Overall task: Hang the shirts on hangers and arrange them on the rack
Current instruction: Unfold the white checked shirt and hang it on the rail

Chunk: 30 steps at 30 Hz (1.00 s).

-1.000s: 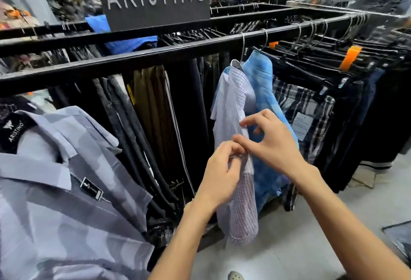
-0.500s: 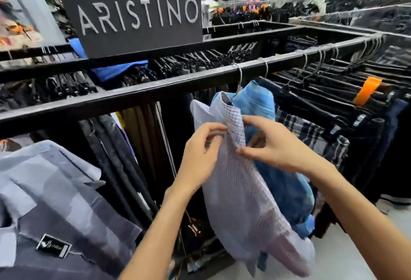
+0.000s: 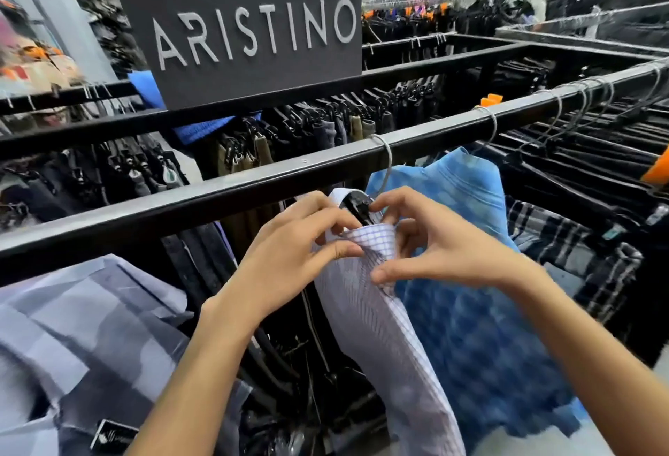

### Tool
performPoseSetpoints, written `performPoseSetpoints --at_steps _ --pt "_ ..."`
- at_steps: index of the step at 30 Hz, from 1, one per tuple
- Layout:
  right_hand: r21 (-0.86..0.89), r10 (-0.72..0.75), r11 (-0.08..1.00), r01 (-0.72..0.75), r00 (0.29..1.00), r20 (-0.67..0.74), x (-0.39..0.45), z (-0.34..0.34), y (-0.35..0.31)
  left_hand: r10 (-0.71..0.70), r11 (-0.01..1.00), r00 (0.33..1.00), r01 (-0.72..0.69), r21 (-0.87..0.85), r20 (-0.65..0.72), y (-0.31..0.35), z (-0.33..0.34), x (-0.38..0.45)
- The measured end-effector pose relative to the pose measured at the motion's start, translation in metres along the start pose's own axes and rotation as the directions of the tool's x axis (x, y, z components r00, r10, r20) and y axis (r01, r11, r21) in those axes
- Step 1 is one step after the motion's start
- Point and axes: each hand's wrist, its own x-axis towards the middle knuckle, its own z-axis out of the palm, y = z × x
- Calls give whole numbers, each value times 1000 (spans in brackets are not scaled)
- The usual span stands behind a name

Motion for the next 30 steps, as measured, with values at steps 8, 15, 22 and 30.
performPoseSetpoints --at_steps 8,15,22,30 --pt "-180 -228 959 218 973 -36 -9 -4 -11 198 964 980 -198 179 19 8 -8 3" --pt "-819 -653 429 381 757 11 -29 14 -4 365 909 869 -255 331 -333 5 15 -11" --pt "-736 -507 577 354 862 17 -47 15 1 504 863 719 -398 311 -478 0 22 -19" --pt "-724 -375 577 378 910 176 -55 -4 -7 388 922 827 -344 179 -407 -12 18 -21"
